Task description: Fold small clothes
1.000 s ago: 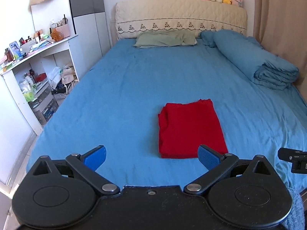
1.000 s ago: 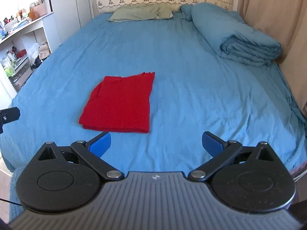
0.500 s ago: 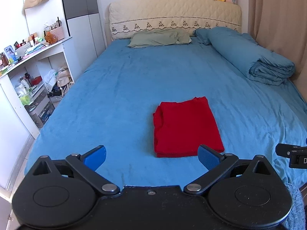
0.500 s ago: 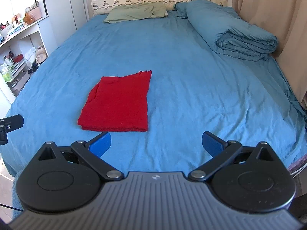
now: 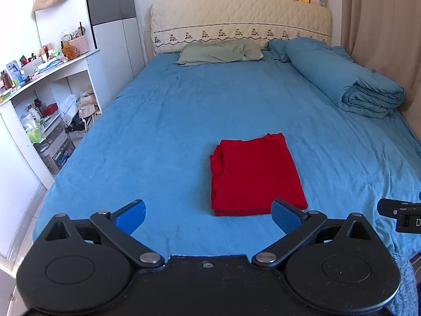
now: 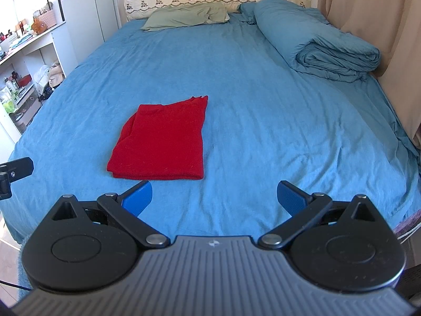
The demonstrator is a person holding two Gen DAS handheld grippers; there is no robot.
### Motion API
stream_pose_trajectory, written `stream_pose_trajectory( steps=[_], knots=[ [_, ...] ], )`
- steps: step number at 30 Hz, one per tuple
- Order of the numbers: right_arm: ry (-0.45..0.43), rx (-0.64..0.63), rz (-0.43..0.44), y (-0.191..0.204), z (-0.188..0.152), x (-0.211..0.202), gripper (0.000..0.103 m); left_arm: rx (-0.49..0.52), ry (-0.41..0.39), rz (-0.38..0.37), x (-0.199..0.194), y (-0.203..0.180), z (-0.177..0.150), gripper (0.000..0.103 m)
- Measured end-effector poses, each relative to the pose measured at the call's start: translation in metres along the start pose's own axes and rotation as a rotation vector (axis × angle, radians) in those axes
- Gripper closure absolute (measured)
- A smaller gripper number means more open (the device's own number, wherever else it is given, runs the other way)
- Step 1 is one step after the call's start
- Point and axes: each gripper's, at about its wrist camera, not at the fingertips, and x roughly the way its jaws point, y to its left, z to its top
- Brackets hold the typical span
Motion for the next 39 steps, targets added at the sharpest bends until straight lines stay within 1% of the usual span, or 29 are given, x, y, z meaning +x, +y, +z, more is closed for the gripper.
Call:
stream_pose_trajectory(
  steps=[18,39],
  knots=[
    [0.021,0.022,-0.011,0.0051,-0.0042,0.0026,0.0,-0.003,0.012,-0.014,0.0047,0.001,0.0015,0.0],
    [0.019,0.022,-0.01,0.0084,-0.006,0.0027,0.0,0.012,0.012,-0.005,0.0051,-0.0004,0.0005,0.0]
  ],
)
